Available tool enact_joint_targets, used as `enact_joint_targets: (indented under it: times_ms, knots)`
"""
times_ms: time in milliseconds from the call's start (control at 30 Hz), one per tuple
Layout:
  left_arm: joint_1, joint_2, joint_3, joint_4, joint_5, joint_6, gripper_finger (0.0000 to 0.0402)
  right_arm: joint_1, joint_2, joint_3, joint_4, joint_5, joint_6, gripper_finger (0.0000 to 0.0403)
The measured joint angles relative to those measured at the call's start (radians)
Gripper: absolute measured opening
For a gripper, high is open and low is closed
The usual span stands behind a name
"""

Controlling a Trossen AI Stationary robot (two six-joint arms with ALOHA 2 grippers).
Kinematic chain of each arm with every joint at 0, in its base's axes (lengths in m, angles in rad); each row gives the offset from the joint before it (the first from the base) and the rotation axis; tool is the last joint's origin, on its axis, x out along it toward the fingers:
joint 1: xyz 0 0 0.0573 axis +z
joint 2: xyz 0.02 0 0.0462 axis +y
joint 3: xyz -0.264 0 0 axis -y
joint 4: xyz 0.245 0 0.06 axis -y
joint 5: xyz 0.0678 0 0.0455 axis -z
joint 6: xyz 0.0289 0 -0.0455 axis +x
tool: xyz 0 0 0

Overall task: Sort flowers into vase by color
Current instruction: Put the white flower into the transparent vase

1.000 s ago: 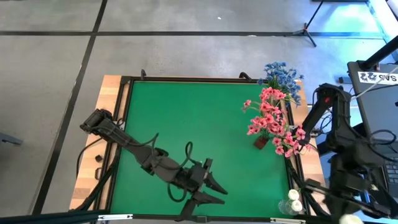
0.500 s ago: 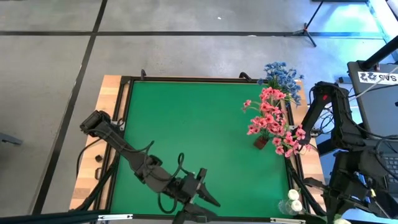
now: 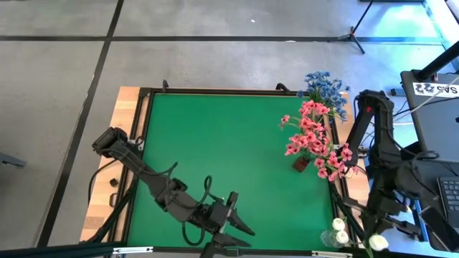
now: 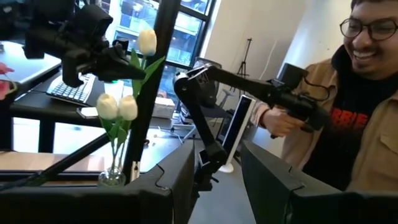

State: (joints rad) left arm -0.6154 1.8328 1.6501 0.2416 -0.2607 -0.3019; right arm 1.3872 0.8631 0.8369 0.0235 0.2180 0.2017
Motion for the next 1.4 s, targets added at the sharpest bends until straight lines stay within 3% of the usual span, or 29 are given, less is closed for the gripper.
enact_joint_targets:
  times_ms: [300, 567, 967, 1233, 1400]
  knots:
    - [0.006, -0.001, 0.000, -0.001, 0.000, -0.049, 0.0128, 0.000, -0.031, -0.109, 0.051, 0.045, -0.071, 0.0000]
    - [-0.008, -0.080, 0.000, -0.033, -0.001, -0.028, 0.0128, 0.000, -0.056, -0.112, 0.093, 0.053, -0.179, 0.0000]
    - [-0.012, -0.080, 0.000, -0.050, 0.049, 0.017, 0.0128, 0.000, -0.125, -0.114, 0.003, 0.087, -0.230, 0.0000]
    - [0.040, -0.080, 0.000, -0.066, 0.152, -0.035, 0.0128, 0.001, -0.060, -0.113, -0.034, 0.042, -0.183, 0.0002]
    - [0.092, -0.101, 0.000, -0.078, 0.236, -0.055, 0.0127, 0.001, -0.017, -0.113, -0.124, 0.049, -0.176, 0.0036]
